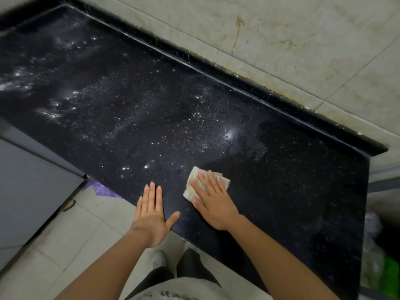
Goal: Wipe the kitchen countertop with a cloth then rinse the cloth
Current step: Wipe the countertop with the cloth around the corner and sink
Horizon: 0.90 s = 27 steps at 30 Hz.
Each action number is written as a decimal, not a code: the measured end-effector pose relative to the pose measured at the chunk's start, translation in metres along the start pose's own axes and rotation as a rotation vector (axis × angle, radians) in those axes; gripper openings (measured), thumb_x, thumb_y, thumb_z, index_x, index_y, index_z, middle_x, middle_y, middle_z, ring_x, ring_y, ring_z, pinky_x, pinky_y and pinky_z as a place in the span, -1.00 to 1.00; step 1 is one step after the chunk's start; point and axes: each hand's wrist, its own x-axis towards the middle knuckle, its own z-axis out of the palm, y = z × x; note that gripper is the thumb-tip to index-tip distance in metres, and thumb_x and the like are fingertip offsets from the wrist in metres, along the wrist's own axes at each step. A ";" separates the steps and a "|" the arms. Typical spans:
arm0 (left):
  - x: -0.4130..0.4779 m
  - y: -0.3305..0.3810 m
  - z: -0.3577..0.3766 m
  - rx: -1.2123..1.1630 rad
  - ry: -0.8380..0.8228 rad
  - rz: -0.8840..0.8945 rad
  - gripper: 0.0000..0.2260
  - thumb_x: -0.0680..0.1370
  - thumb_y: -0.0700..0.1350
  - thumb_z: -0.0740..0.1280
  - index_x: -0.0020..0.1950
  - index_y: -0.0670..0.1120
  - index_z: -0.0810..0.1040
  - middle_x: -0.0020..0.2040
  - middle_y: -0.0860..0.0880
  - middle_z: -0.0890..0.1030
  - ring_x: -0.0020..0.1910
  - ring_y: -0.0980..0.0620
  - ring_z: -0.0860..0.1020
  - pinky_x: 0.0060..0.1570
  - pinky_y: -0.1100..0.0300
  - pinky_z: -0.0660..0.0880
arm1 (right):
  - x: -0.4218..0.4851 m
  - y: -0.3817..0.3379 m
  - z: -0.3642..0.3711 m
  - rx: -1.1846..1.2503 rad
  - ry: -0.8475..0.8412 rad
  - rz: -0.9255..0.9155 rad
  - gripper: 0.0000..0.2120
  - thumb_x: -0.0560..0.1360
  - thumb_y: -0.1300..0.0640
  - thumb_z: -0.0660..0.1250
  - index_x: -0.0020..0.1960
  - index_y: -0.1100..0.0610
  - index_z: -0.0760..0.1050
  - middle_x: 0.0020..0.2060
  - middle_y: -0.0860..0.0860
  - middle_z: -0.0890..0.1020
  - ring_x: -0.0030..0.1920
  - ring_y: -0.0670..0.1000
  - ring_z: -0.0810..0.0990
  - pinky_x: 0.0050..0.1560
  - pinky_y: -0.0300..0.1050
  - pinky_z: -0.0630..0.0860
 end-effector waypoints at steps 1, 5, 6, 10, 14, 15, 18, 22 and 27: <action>0.000 0.000 0.000 0.000 -0.001 0.001 -0.22 0.44 0.40 -0.26 0.38 -0.09 -0.53 0.40 -0.07 -0.55 0.34 -0.03 -0.56 0.36 0.08 -0.43 | -0.007 0.010 0.000 -0.016 0.003 -0.054 -0.43 0.55 -0.28 -0.33 0.52 -0.14 -0.23 0.53 -0.05 -0.21 0.49 0.03 -0.36 0.46 -0.03 -0.37; 0.000 -0.001 -0.002 -0.007 0.008 0.021 -0.04 0.12 0.48 -0.60 0.36 -0.09 -0.55 0.35 -0.05 -0.58 0.32 -0.03 -0.58 0.35 0.08 -0.43 | -0.024 0.069 -0.009 -0.020 0.041 0.145 -0.39 0.48 -0.35 -0.43 0.48 -0.17 -0.28 0.47 -0.13 -0.25 0.52 0.00 -0.29 0.49 -0.02 -0.29; 0.001 0.000 -0.003 -0.015 0.015 0.022 -0.04 0.11 0.48 -0.61 0.35 -0.08 -0.55 0.35 -0.04 -0.59 0.32 -0.02 -0.58 0.35 0.09 -0.43 | -0.024 0.087 -0.012 -0.006 0.058 0.255 -0.34 0.45 -0.36 -0.44 0.49 -0.13 -0.29 0.47 -0.11 -0.26 0.51 0.00 -0.29 0.49 -0.01 -0.30; 0.001 0.000 -0.003 -0.022 0.014 0.028 -0.12 0.20 0.45 -0.51 0.34 -0.08 -0.56 0.35 -0.05 -0.58 0.34 -0.02 -0.56 0.37 0.08 -0.41 | -0.016 0.146 -0.035 0.065 0.120 0.603 -0.39 0.57 -0.25 -0.30 0.55 -0.02 -0.20 0.55 0.07 -0.15 0.53 0.11 -0.26 0.50 0.10 -0.22; 0.001 -0.002 0.000 -0.015 0.023 0.026 -0.04 0.08 0.48 -0.62 0.33 -0.07 -0.57 0.32 -0.04 -0.61 0.36 -0.04 -0.55 0.38 0.07 -0.41 | 0.012 0.148 -0.049 0.213 0.241 0.813 -0.47 0.64 -0.09 -0.11 0.56 -0.02 -0.17 0.55 0.13 -0.14 0.52 0.18 -0.26 0.45 0.13 -0.29; 0.001 -0.002 0.000 -0.028 0.027 0.026 -0.04 0.08 0.49 -0.62 0.33 -0.06 -0.57 0.32 -0.04 -0.61 0.36 -0.04 -0.54 0.39 0.08 -0.41 | 0.022 0.140 -0.048 0.228 0.270 0.841 -0.47 0.64 -0.09 -0.10 0.56 -0.01 -0.16 0.55 0.13 -0.13 0.51 0.19 -0.26 0.44 0.15 -0.29; 0.000 -0.003 0.005 -0.051 0.072 0.027 -0.11 0.16 0.49 -0.58 0.33 -0.04 -0.58 0.33 -0.02 -0.61 0.37 -0.02 -0.55 0.37 0.10 -0.43 | 0.045 0.100 -0.044 0.208 0.256 0.740 -0.46 0.64 -0.09 -0.08 0.56 0.02 -0.12 0.55 0.15 -0.10 0.52 0.20 -0.24 0.46 0.15 -0.27; -0.001 -0.004 0.015 -0.070 0.170 0.020 -0.19 0.34 0.45 -0.42 0.39 -0.03 -0.53 0.40 0.01 -0.56 0.39 0.06 -0.54 0.39 0.15 -0.44 | 0.053 0.033 -0.024 0.074 0.131 0.334 -0.44 0.62 -0.16 -0.19 0.56 -0.01 -0.19 0.54 0.11 -0.17 0.51 0.16 -0.30 0.45 0.07 -0.35; 0.002 -0.007 0.012 -0.147 0.317 0.003 -0.27 0.45 0.37 -0.29 0.47 -0.02 -0.37 0.50 0.04 -0.36 0.45 0.11 -0.42 0.43 0.16 -0.36 | 0.033 0.019 -0.014 -0.030 0.025 -0.017 -0.43 0.53 -0.26 -0.35 0.49 -0.12 -0.31 0.52 -0.02 -0.25 0.46 0.01 -0.43 0.45 -0.02 -0.41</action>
